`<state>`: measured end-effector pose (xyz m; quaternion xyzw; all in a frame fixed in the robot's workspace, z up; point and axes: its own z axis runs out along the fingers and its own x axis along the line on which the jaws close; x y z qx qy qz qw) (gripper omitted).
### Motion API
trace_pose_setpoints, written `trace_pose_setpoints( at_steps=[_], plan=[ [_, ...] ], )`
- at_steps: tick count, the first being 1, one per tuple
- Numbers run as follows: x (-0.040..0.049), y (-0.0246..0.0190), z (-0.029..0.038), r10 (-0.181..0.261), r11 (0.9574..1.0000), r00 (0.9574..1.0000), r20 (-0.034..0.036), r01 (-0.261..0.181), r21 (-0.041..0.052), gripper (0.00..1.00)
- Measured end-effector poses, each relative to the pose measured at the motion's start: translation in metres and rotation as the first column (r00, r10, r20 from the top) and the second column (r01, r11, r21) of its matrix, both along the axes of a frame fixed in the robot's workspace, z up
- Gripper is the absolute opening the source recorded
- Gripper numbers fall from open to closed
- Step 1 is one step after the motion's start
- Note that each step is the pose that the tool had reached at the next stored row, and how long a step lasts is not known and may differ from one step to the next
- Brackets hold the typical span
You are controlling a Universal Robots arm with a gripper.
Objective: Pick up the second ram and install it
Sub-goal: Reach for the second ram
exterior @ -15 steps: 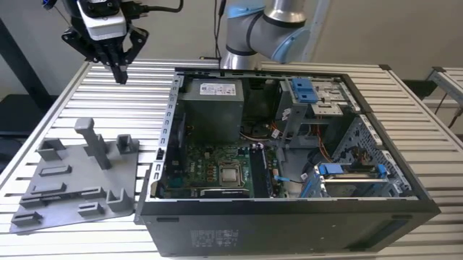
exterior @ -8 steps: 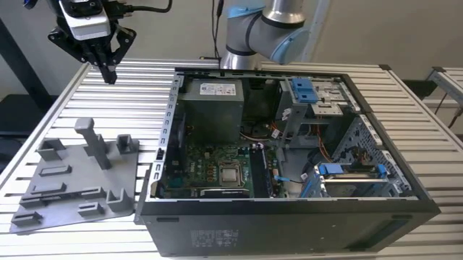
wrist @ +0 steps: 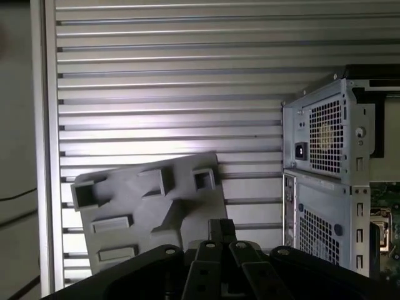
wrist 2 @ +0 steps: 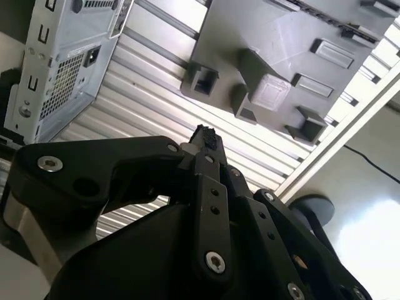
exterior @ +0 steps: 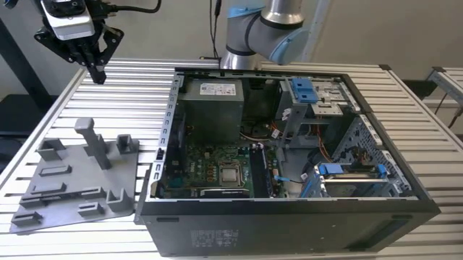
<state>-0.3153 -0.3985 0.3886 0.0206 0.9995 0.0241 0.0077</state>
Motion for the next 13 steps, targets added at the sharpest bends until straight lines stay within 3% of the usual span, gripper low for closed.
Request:
trace_pose_setpoints(
  at_steps=[13],
  plan=[
    [-0.0477, 0.0, -0.0009, 0.003, 1.0, 1.0, 0.0, -0.003, 0.0, 0.11]
  ],
)
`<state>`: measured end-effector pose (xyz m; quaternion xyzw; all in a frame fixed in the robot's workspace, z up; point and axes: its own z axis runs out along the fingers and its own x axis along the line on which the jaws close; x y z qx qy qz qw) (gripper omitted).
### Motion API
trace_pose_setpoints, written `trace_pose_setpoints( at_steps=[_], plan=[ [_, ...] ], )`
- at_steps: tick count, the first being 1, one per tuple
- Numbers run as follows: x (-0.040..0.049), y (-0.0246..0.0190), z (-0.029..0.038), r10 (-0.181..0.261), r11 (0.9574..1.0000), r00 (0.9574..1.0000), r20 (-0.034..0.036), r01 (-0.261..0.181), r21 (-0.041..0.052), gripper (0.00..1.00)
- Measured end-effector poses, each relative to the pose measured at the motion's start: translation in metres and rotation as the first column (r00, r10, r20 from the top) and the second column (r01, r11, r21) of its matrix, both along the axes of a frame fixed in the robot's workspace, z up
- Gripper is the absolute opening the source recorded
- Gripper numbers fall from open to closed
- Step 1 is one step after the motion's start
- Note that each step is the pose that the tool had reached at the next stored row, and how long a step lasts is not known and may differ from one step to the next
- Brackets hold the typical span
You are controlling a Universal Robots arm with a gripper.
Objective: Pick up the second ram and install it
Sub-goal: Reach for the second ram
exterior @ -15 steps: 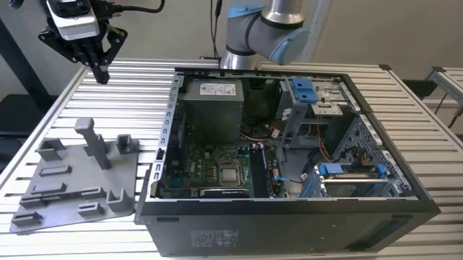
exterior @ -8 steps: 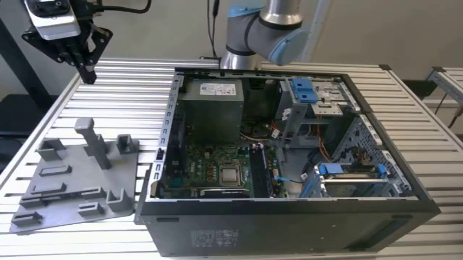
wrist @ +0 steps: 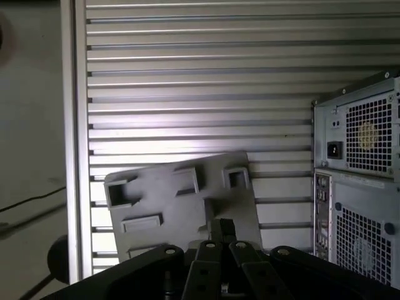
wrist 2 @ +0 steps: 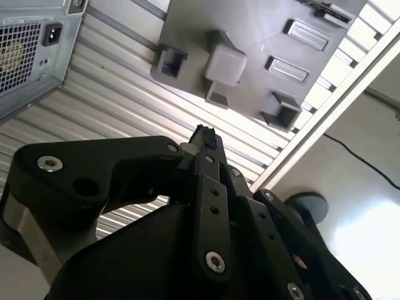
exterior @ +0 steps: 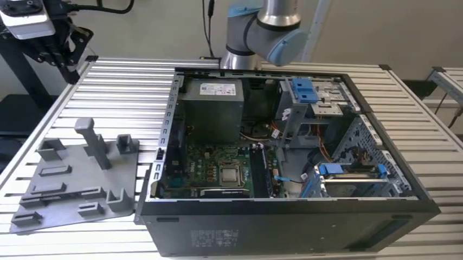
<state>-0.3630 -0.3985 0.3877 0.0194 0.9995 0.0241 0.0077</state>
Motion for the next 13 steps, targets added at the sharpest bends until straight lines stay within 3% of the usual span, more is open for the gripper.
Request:
trace_pose_setpoints(
  at_steps=[6, 9, 13],
  plan=[
    [-0.0194, 0.0, -0.0001, 0.002, 1.0, 1.0, 0.0, -0.002, 0.0002, 0.11],
    [-0.0244, 0.0, -0.0002, 0.004, 1.0, 1.0, 0.0, -0.004, 0.0002, 0.11],
    [-0.0248, 0.0, -0.0002, 0.004, 1.0, 1.0, -0.0001, -0.004, 0.0002, 0.11]
  ],
)
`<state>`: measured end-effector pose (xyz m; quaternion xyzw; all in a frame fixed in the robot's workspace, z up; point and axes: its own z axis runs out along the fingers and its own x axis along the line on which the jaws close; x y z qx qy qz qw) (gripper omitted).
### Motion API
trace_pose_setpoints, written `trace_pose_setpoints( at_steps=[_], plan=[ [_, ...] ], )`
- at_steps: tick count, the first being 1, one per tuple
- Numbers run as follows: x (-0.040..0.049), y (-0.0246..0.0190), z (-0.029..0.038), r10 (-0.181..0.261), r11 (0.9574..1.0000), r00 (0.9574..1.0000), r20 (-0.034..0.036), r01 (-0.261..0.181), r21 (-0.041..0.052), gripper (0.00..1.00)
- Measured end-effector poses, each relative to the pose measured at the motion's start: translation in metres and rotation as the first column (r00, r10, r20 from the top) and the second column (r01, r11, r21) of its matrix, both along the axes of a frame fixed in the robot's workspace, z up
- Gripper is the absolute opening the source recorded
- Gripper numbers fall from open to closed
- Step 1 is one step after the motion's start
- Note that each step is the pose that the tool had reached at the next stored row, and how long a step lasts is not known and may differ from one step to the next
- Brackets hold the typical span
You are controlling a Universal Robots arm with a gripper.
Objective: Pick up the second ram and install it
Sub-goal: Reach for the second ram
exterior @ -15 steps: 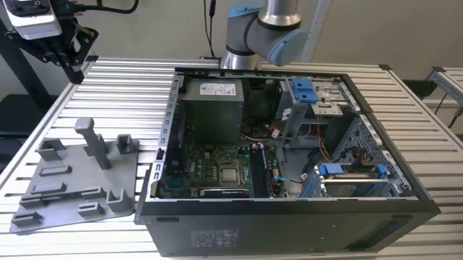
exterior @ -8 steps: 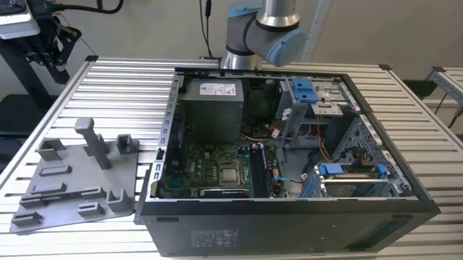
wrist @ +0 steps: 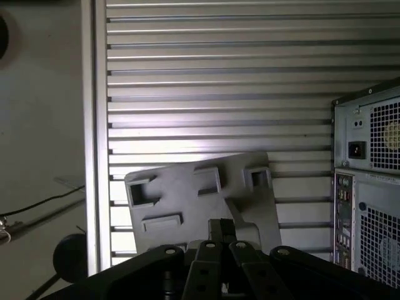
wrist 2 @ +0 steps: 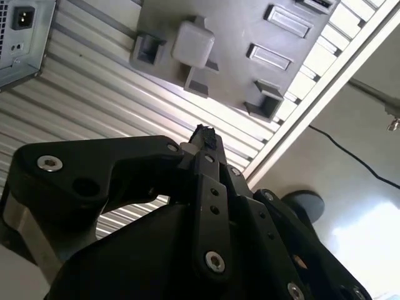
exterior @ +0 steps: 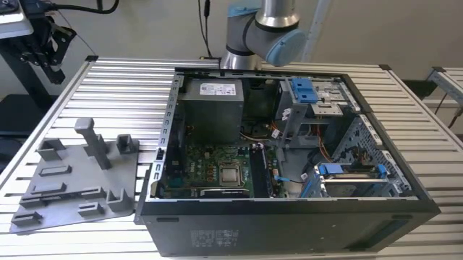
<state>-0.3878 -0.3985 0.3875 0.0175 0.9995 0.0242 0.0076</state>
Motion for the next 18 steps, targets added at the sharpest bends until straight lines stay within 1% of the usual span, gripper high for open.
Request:
trace_pose_setpoints(
  at_steps=[2, 3, 4, 11, 17, 18],
  plan=[
    [-0.0004, -0.0011, -0.0001, 0.0, 1.0, 1.0, 0.0, 0.0, 0.0, 0.11],
    [-0.0007, -0.0033, -0.0003, 0.0, 1.0, 1.0, 0.0, 0.0, 0.0, 0.11],
    [-0.0011, -0.007, -0.0006, 0.0, 1.0, 1.0, 0.0002, 0.0, 0.0002, 0.11],
    [-0.0057, -0.0383, -0.0025, 0.0, 1.0, 1.0, 0.0, 0.0, 0.0, 0.11],
    [-0.0059, -0.0659, -0.0042, 0.0, 1.0, 1.0, 0.0, 0.0, 0.0001, 0.11],
    [-0.0059, -0.07, -0.0044, 0.0, 1.0, 1.0, 0.0, 0.0, 0.0, 0.11]
  ],
)
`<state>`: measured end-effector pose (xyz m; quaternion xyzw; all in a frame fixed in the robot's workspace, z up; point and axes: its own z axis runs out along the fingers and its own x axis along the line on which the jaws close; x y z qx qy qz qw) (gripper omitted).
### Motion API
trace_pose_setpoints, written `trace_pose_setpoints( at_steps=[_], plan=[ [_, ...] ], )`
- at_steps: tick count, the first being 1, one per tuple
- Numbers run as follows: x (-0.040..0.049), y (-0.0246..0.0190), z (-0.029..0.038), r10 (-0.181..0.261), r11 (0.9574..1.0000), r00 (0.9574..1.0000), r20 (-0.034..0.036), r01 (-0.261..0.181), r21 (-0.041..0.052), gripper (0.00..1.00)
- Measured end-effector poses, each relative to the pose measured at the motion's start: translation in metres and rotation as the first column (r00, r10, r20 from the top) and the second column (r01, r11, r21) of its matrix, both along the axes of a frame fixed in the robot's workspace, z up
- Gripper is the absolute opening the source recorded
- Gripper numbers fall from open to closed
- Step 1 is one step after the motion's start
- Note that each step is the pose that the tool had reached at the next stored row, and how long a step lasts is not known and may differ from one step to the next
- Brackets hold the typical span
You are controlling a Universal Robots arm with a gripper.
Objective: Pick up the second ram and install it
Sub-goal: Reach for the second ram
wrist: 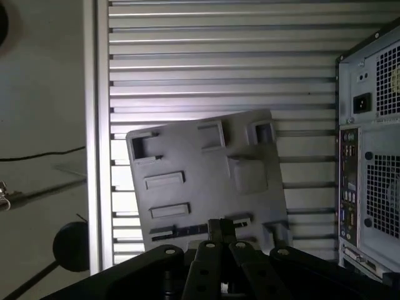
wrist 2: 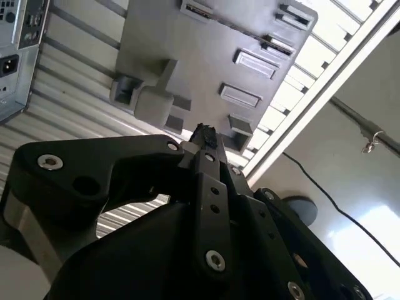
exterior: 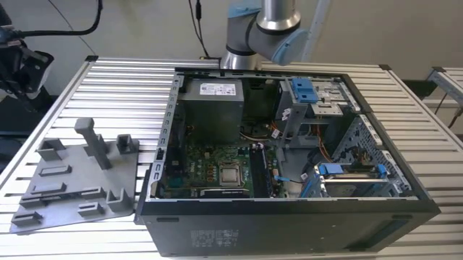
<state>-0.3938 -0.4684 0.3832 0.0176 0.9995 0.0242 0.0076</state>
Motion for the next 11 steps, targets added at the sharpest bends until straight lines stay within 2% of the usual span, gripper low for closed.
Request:
trace_pose_setpoints(
  at_steps=[9, 10, 11],
  plan=[
    [0.0, -0.0411, -0.0032, 0.0, 1.0, 1.0, 0.0001, 0.0, 0.0002, 0.11],
    [0.0, -0.0432, -0.0037, 0.0, 1.0, 1.0, 0.0001, 0.0, 0.0002, 0.11],
    [0.0, -0.0434, -0.0039, 0.0, 1.0, 1.0, 0.0003, 0.0, 0.0001, 0.11]
  ],
)
